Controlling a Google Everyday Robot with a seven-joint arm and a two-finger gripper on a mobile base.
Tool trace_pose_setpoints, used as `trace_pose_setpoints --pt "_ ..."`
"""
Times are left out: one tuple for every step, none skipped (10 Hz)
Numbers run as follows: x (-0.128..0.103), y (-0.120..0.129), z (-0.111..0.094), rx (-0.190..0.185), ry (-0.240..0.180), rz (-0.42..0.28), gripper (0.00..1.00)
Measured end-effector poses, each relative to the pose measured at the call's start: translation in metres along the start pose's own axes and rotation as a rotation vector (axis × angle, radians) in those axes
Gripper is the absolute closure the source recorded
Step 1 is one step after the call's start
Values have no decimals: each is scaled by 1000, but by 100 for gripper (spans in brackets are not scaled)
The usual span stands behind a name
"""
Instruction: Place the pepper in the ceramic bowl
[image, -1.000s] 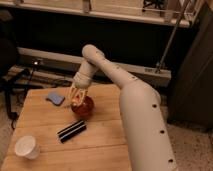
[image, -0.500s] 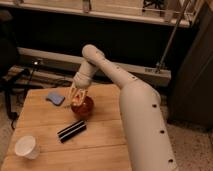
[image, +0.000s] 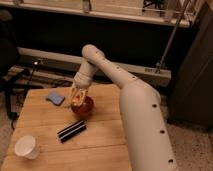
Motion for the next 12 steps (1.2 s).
trace_pose_setpoints --pt "10 9 -2 -32 60 44 96" --pt "29 29 -8 -98 180 132 96" --pt "41 43 -14 -143 272 195 96" --pt "50 53 -19 -187 369 255 96" --pt "55 59 -23 -223 465 312 96" --pt "53 55 -22 -236 521 341 96" --pt "50 49 -18 -242 558 356 96" --pt "44 38 -10 -253 601 370 96" --pt "41 32 -4 -260 622 379 96" --pt "39 29 6 -276 641 394 92" --pt "39 29 13 -291 661 415 89" --pt "44 33 20 -303 698 464 87"
